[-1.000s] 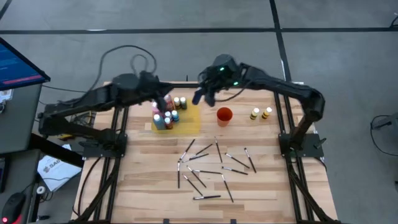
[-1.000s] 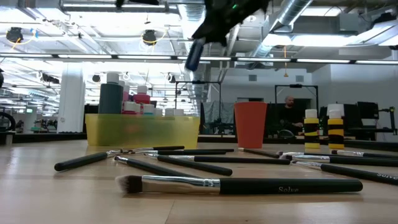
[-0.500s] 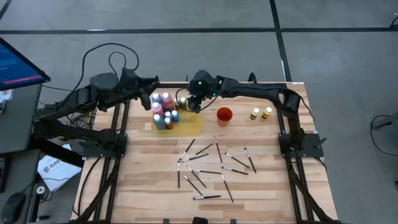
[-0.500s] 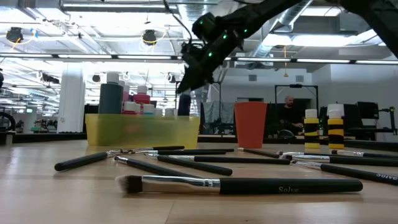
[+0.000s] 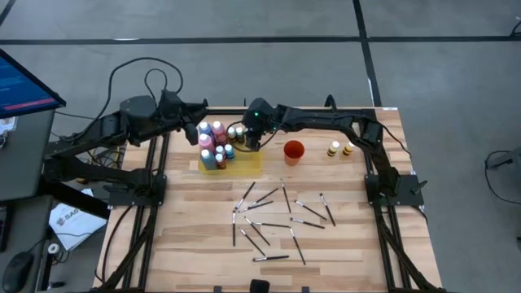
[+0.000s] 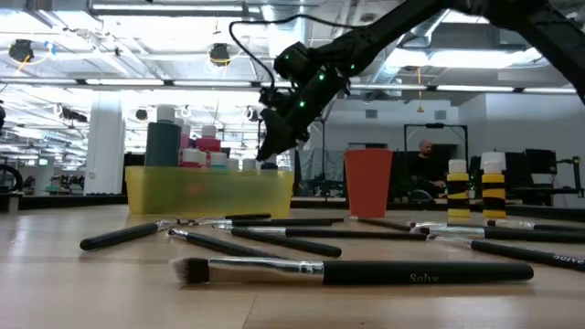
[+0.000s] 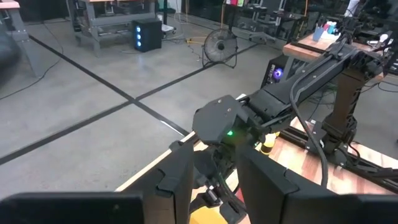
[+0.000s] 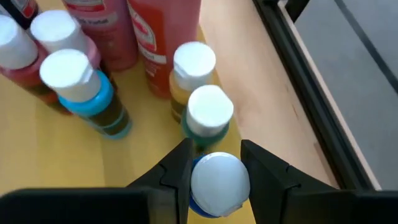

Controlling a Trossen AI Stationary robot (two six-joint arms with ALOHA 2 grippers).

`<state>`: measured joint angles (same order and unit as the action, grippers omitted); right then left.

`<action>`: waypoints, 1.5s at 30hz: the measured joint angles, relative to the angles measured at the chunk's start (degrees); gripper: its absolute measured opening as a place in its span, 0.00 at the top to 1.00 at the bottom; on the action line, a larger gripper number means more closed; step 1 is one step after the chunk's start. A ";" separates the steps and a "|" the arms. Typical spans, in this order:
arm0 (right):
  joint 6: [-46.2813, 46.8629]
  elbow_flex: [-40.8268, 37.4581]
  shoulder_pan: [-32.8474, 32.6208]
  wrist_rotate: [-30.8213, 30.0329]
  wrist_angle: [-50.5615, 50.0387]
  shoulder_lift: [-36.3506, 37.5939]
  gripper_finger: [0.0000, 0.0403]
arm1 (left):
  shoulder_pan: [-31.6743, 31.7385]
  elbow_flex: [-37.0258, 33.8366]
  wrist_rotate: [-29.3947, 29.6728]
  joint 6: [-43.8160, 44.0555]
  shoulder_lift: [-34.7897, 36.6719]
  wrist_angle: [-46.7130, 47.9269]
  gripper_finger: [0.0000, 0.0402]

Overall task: Pick & Place Paint Supplies
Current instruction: Put the dark blue paint bottle into the yellow bin, then put the light yellow paint bottle into the yellow bin

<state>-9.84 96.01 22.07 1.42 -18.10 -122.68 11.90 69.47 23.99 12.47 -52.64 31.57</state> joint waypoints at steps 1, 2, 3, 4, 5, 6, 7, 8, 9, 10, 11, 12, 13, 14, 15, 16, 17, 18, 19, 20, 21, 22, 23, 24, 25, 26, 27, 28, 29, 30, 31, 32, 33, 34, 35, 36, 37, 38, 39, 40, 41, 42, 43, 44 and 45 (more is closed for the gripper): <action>-0.57 0.07 0.11 -0.04 0.96 -0.49 0.73 | 0.01 0.00 0.00 0.00 0.00 0.00 0.72; -1.15 0.11 0.02 -0.52 1.46 -0.84 0.73 | 0.00 0.00 0.00 0.00 0.00 -0.02 0.72; -1.51 -0.05 0.04 -0.91 0.77 -0.91 0.73 | 0.01 0.00 0.00 0.00 0.00 0.00 0.72; -1.90 -0.13 0.04 -1.20 0.37 -0.91 0.73 | 0.01 0.00 0.00 0.00 0.00 0.00 0.72; -2.00 -0.13 -0.02 -1.26 0.77 -0.94 0.72 | 0.02 0.00 0.00 0.01 0.00 -0.02 0.72; -2.10 -0.04 -0.17 -1.41 1.26 -0.94 0.72 | 0.00 0.00 0.00 0.00 0.00 -0.02 0.72; -2.13 0.06 -0.22 -1.58 1.45 -0.93 0.71 | 0.01 0.00 0.00 0.00 0.00 -0.02 0.72; -2.13 0.06 -0.24 -1.66 1.21 -0.89 0.71 | 0.01 0.00 0.00 0.01 0.00 -0.02 0.72; -2.17 0.04 -0.26 -1.65 0.92 -0.89 0.70 | 0.00 0.00 0.00 0.02 0.00 -0.03 0.72; -2.22 0.02 -0.26 -1.66 0.82 -0.89 0.70 | 0.01 0.00 0.00 0.00 0.00 -0.04 0.72; -2.33 0.02 -0.24 -1.67 0.87 -0.89 0.70 | 0.02 0.00 0.00 0.00 0.00 -0.05 0.72; -2.35 0.02 -0.20 -1.69 1.14 -0.89 0.70 | 0.01 0.00 0.00 0.01 0.00 -0.05 0.72; -2.36 0.02 -0.15 -1.61 1.22 -0.88 0.70 | 0.00 0.00 0.00 0.00 0.00 -0.05 0.72; -2.51 0.02 -0.14 -1.51 1.13 -0.87 0.70 | 0.02 0.00 0.00 0.00 0.00 -0.05 0.72; -2.69 0.02 -0.16 -1.59 1.05 -0.87 0.70 | 0.02 0.00 0.00 0.00 0.00 -0.07 0.72; -2.79 0.02 -0.20 -1.69 1.05 -0.87 0.70 | 0.00 0.00 0.00 0.01 0.00 -0.07 0.72; -2.81 0.02 -0.20 -1.73 1.12 -0.87 0.69 | 0.02 0.00 0.00 0.00 0.00 -0.07 0.72; -2.81 0.02 -0.20 -1.71 1.21 -0.87 0.68 | 0.02 0.00 0.00 0.00 0.00 -0.07 0.72; -2.81 0.02 -0.20 -1.71 1.20 -0.87 0.68 | 0.00 0.00 0.00 0.00 0.00 -0.07 0.72; -2.81 0.02 -0.20 -1.71 1.17 -0.87 0.67 | 0.01 0.00 0.00 0.00 0.00 -0.07 0.72; -2.83 0.02 -0.20 -1.71 1.17 -0.87 0.67 | 0.02 0.00 0.00 0.00 0.00 -0.07 0.72; -2.83 0.02 -0.20 -1.72 1.23 -0.87 0.66 | 0.00 0.00 0.00 0.00 0.00 -0.07 0.72; -2.81 0.02 -0.20 -1.73 1.43 -0.85 0.66 | 0.00 0.00 0.00 0.02 0.00 -0.07 0.72; -2.81 0.02 -0.19 -1.72 1.61 -0.83 0.66 | 0.01 0.00 0.00 0.02 0.00 -0.08 0.72; -2.81 0.02 -0.18 -1.73 1.58 -0.82 0.66 | 0.00 0.00 0.00 0.02 0.00 -0.07 0.72; -2.82 0.02 -0.18 -1.73 1.59 -0.80 0.66 | 0.00 0.00 0.00 0.02 0.00 -0.08 0.72; -2.82 0.02 -0.18 -1.73 1.57 -0.80 0.66 | 0.00 0.00 0.00 0.02 0.00 -0.08 0.72; -2.81 0.02 -0.18 -1.71 1.57 -0.80 0.66 | 0.01 0.00 0.00 0.02 0.00 -0.08 0.72; -2.81 0.02 -0.20 -1.71 1.57 -0.80 0.66 | 0.01 0.00 0.00 0.02 0.00 -0.08 0.72; -2.81 0.02 -0.20 -1.69 1.57 -0.80 0.66 | 0.02 0.00 0.00 0.02 0.00 -0.08 0.72; -2.81 0.02 -0.20 -1.68 1.57 -0.80 0.65 | 0.00 0.00 0.00 0.02 0.00 -0.07 0.72; -2.81 0.02 -0.20 -1.67 1.59 -0.80 0.64 | 0.00 0.00 0.00 0.02 0.00 -0.07 0.72; -2.82 0.02 -0.20 -1.67 1.67 -0.80 0.63 | 0.00 0.00 0.00 0.00 0.00 -0.08 0.72; -2.81 0.02 -0.20 -1.65 1.83 -0.80 0.62 | 0.00 0.00 0.00 -0.01 0.00 -0.08 0.72; -2.92 0.02 -0.19 -1.65 2.14 -0.80 0.60 | 0.02 0.00 0.06 -0.02 0.00 -0.09 0.72; -3.16 0.02 -0.18 -1.65 2.26 -0.65 0.58 | 0.00 0.00 0.27 -0.02 0.02 -0.07 0.72; -3.51 0.01 -0.15 -1.65 2.04 -0.26 0.55 | 0.01 0.00 0.72 -0.04 0.10 -0.05 0.72; -3.88 0.00 -0.13 -1.61 2.07 0.10 0.53 | 0.00 0.00 1.10 -0.04 0.19 -0.05 0.72; -4.06 0.06 -0.13 -1.54 2.45 0.38 0.50 | 0.01 0.00 1.14 -0.04 0.27 -0.17 0.72; -4.07 0.13 -0.12 -1.47 2.25 0.91 0.47 | 0.01 0.00 1.16 -0.06 0.49 -0.07 0.72; -3.95 0.02 0.06 -1.47 0.95 1.75 0.44 | 0.01 0.00 1.20 -0.12 0.80 0.42 0.72; -3.90 -0.03 0.19 -1.45 0.10 2.48 0.41 | 0.00 0.00 1.70 -0.13 1.08 0.81 0.72; -3.89 0.03 0.18 -1.43 0.57 3.25 0.39 | 0.00 0.00 2.51 0.01 1.66 1.38 0.72; -3.83 0.04 0.09 -1.41 -0.11 4.51 0.37 | 0.02 0.00 3.38 0.16 2.39 3.08 0.72; -3.79 0.00 0.14 -1.39 -1.96 6.21 0.36 | 0.01 -0.24 4.51 0.29 2.94 4.36 0.72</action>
<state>-13.63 96.01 22.21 0.03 -20.06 -116.47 11.91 69.23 28.50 12.76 -49.71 35.93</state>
